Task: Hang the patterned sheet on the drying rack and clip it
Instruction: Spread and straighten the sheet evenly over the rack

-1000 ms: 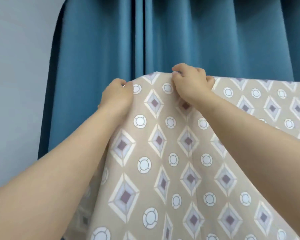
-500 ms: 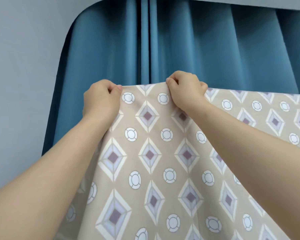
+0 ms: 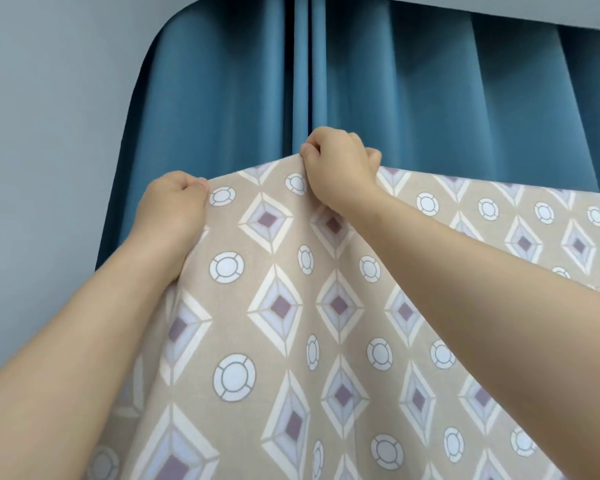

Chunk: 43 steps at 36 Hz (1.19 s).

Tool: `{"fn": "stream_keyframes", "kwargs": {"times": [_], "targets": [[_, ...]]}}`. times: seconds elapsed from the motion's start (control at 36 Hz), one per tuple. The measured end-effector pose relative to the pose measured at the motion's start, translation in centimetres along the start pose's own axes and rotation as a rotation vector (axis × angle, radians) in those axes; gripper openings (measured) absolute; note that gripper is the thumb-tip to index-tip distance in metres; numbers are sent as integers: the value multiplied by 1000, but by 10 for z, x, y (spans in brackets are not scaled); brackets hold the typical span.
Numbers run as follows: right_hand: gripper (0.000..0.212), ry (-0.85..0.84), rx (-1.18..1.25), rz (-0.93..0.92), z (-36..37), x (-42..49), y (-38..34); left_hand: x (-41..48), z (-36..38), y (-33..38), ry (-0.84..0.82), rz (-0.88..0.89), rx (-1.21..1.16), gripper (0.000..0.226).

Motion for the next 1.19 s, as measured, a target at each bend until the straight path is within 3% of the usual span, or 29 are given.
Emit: {"fn": "stream_keyframes", "kwargs": {"times": [0.17,0.36,0.53,0.61,0.69,0.81,0.89,0.97,1.03,1.14,1.19], "targets": [[27,-38,-18,-11,-3,0,6,-13,12,-1,103,2,6,27],[29,-128,-3,-41,5,-3,2,-26,25,-19,151,-136,-61,39],[25,-89,34,-24,-8,-9,35,-30,37,-6,90,-29,-22,18],[24,-50,65,11,-19,-19,60,-27,49,-3,-29,41,131,23],[24,-12,87,24,-25,-31,77,-35,65,-5,-146,-4,182,38],[30,74,63,13,-29,-57,90,-63,108,9,-290,35,159,23],[29,131,74,-40,-25,-89,90,-79,114,2,-203,37,171,21],[32,123,119,-47,-14,-126,95,-98,98,9,24,188,299,40],[35,117,127,-64,-11,-148,98,-123,96,29,87,346,270,39],[41,111,119,-51,-17,-178,108,-173,135,58,-96,614,338,36],[39,108,120,3,-26,-190,123,-193,161,57,-222,644,384,41]]}}
Point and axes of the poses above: each hand's wrist, its own x-axis towards the middle knuckle, its own z-axis out of the palm, y = z × x, the point moved 10 cm from there along x, towards the middle knuckle, and after that the axes turned 6 degrees about -z, right-handed, at the moved point
